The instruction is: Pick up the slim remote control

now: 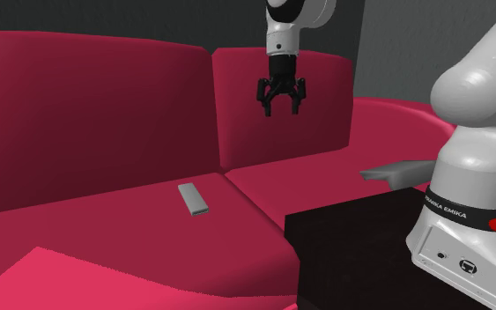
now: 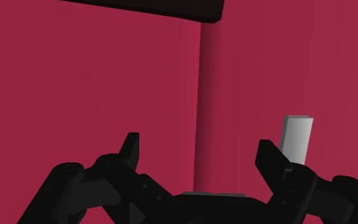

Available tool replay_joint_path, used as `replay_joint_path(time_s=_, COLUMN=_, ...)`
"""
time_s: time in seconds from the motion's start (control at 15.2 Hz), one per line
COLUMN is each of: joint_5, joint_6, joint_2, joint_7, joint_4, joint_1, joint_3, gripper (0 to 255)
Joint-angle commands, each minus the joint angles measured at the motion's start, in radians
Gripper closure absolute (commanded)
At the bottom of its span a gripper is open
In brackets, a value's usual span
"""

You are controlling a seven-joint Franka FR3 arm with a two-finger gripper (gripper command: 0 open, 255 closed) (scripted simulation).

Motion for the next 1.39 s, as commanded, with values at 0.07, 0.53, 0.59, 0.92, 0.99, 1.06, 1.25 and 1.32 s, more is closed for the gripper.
replay_joint_path(time_s=0.07, joint_5=-0.027, joint_6=0.081, joint_2=0.106, joint_7=0.059, joint_4=0.030, joint_1=0.001, joint_3=0.046, gripper=0)
replay_joint_path(time_s=0.53, joint_5=-0.185, joint_6=0.226, joint_2=0.395, joint_7=0.242, joint_4=0.158, joint_1=0.016, joint_3=0.118, gripper=0)
replay_joint_path(time_s=0.59, joint_5=-0.215, joint_6=0.241, joint_2=0.438, joint_7=0.271, joint_4=0.182, joint_1=0.025, joint_3=0.121, gripper=0)
replay_joint_path(time_s=0.92, joint_5=-0.359, joint_6=0.286, joint_2=0.649, joint_7=0.402, joint_4=0.321, joint_1=0.098, joint_3=0.097, gripper=0)
replay_joint_path(time_s=0.99, joint_5=-0.383, joint_6=0.291, joint_2=0.689, joint_7=0.423, joint_4=0.353, joint_1=0.116, joint_3=0.088, gripper=0)
replay_joint_path(time_s=1.06, joint_5=-0.406, joint_6=0.294, joint_2=0.729, joint_7=0.443, joint_4=0.387, joint_1=0.135, joint_3=0.079, gripper=0)
replay_joint_path(time_s=1.25, joint_5=-0.462, joint_6=0.297, joint_2=0.847, joint_7=0.490, joint_4=0.494, joint_1=0.195, joint_3=0.048, gripper=0)
replay_joint_path(time_s=1.32, joint_5=-0.478, joint_6=0.296, joint_2=0.886, joint_7=0.502, joint_4=0.533, joint_1=0.215, joint_3=0.038, gripper=0)
